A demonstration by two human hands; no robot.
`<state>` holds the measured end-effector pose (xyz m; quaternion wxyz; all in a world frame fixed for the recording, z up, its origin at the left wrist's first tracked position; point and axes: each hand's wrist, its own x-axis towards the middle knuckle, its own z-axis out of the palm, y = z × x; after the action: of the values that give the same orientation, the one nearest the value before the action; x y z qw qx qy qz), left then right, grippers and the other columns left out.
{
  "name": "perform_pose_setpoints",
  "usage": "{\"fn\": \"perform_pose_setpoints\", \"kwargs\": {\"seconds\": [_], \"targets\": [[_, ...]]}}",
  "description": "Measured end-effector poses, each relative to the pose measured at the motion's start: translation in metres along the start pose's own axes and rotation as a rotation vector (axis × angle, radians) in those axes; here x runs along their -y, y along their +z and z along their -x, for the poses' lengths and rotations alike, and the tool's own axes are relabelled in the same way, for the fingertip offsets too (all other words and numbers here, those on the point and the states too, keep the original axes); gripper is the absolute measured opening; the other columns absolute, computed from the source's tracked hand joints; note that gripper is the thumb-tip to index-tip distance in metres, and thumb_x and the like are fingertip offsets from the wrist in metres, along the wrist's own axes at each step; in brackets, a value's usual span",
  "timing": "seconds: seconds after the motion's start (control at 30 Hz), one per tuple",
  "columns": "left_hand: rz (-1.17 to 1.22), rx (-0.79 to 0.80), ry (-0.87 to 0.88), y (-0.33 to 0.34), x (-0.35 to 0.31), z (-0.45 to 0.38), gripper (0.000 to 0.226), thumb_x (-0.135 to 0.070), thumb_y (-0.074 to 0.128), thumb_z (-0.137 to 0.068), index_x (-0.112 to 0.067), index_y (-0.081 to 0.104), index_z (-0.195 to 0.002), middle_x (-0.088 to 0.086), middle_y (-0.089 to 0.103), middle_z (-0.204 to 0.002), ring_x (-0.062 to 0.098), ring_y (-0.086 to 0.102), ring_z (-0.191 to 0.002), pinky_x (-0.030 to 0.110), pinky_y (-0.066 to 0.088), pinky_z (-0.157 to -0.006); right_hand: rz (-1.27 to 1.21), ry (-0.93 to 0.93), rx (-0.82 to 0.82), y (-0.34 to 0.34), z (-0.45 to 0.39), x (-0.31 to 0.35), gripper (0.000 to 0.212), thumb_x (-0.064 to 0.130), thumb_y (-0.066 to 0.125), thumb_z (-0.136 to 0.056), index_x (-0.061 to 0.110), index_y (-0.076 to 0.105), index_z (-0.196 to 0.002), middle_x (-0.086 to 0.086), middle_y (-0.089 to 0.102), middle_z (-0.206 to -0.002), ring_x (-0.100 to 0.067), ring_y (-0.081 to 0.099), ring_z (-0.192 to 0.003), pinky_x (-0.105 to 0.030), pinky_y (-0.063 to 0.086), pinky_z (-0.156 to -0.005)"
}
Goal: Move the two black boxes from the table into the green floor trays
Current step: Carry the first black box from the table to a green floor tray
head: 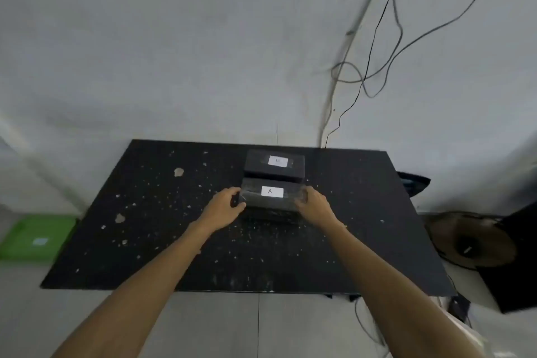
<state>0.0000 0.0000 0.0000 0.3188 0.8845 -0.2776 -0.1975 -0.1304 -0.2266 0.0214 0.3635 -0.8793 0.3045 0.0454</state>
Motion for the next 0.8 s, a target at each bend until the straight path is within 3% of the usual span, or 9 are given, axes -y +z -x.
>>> {"fn": "perform_pose_setpoints", "kwargs": {"seconds": [0.13, 0.3, 0.4, 0.6, 0.8], "targets": [[-0.013, -0.06, -0.136, 0.02, 0.024, -0.038, 0.058, -0.04, 0.058, -0.09, -0.017, 0.043, -0.141, 0.006, 0.05, -0.14, 0.022, 0.049, -0.126, 0.041, 0.043, -0.103, -0.053, 0.203, -0.002, 0.017, -0.042, -0.021, 0.053, 0.037, 0.053, -0.097, 0.007, 0.045, -0.141, -0.016, 0.053, -0.137, -0.035, 0.055, -0.122, -0.049, 0.046, -0.102], [0.134, 0.031, -0.329, 0.04, 0.04, -0.092, 0.088, -0.059, 0.057, -0.085, -0.018, 0.018, -0.153, 0.009, 0.027, -0.158, 0.027, 0.029, -0.143, 0.05, 0.03, -0.113, -0.155, 0.325, -0.019, 0.037, -0.087, -0.032, 0.078, 0.05, 0.048, -0.098, 0.003, 0.023, -0.155, -0.02, 0.034, -0.157, -0.039, 0.036, -0.143, -0.051, 0.034, -0.114], [0.178, 0.066, -0.392, 0.052, 0.04, -0.117, 0.099, -0.066, 0.054, -0.082, -0.018, 0.008, -0.154, 0.008, 0.022, -0.16, 0.029, 0.025, -0.145, 0.05, 0.028, -0.114, -0.229, 0.376, -0.018, 0.049, -0.102, -0.037, 0.088, 0.055, 0.048, -0.096, 0.003, 0.014, -0.158, -0.018, 0.023, -0.163, -0.036, 0.024, -0.15, -0.049, 0.026, -0.119], [0.32, 0.095, -0.449, 0.073, 0.039, -0.141, 0.103, -0.064, 0.063, -0.076, -0.016, 0.013, -0.152, 0.009, 0.035, -0.154, 0.03, 0.035, -0.139, 0.048, 0.03, -0.113, -0.367, 0.452, -0.004, 0.067, -0.117, -0.044, 0.084, 0.055, 0.052, -0.094, 0.007, 0.022, -0.156, -0.017, 0.043, -0.152, -0.036, 0.044, -0.138, -0.045, 0.04, -0.109], [0.282, -0.058, -0.417, 0.077, 0.013, -0.13, 0.102, -0.067, 0.067, -0.069, -0.016, 0.024, -0.146, 0.008, 0.047, -0.143, 0.028, 0.046, -0.13, 0.049, 0.039, -0.106, -0.414, 0.478, -0.128, 0.056, -0.102, -0.031, 0.094, 0.066, 0.063, -0.08, 0.006, 0.032, -0.146, -0.016, 0.051, -0.141, -0.036, 0.051, -0.129, -0.048, 0.046, -0.103]]}}
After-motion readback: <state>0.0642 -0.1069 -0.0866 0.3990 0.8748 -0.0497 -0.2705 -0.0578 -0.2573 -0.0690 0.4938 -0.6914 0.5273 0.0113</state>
